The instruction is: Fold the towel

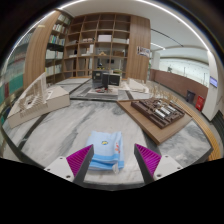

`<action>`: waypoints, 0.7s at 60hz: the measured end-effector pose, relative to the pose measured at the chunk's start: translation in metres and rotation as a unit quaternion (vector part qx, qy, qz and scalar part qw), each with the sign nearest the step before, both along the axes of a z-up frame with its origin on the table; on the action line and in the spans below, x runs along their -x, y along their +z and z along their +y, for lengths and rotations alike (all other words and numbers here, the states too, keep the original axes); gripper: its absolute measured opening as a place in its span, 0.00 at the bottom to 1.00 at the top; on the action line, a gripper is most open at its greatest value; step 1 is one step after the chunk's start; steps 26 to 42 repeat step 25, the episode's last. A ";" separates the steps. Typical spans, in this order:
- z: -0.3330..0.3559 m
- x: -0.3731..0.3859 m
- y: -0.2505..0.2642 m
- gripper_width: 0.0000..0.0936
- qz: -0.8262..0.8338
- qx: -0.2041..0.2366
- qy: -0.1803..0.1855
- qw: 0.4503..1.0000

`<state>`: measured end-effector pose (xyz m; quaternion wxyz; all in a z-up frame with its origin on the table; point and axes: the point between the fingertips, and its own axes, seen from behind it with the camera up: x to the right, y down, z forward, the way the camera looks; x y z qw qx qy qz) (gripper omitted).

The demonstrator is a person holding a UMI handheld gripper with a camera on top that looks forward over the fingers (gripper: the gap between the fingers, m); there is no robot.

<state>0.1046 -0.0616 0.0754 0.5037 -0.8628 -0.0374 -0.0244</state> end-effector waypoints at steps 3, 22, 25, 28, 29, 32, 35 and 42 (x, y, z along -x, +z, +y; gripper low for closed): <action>-0.017 0.012 0.011 0.90 0.014 -0.004 0.008 1.000; -0.082 0.034 0.061 0.91 0.065 -0.040 0.034 0.996; -0.085 0.034 0.062 0.91 0.087 -0.043 0.037 0.995; -0.085 0.034 0.062 0.91 0.087 -0.043 0.037 0.995; -0.085 0.034 0.062 0.91 0.087 -0.043 0.037 0.995; -0.085 0.034 0.062 0.91 0.087 -0.043 0.037 0.995; -0.085 0.034 0.062 0.91 0.087 -0.043 0.037 0.995; -0.085 0.034 0.062 0.91 0.087 -0.043 0.037 0.995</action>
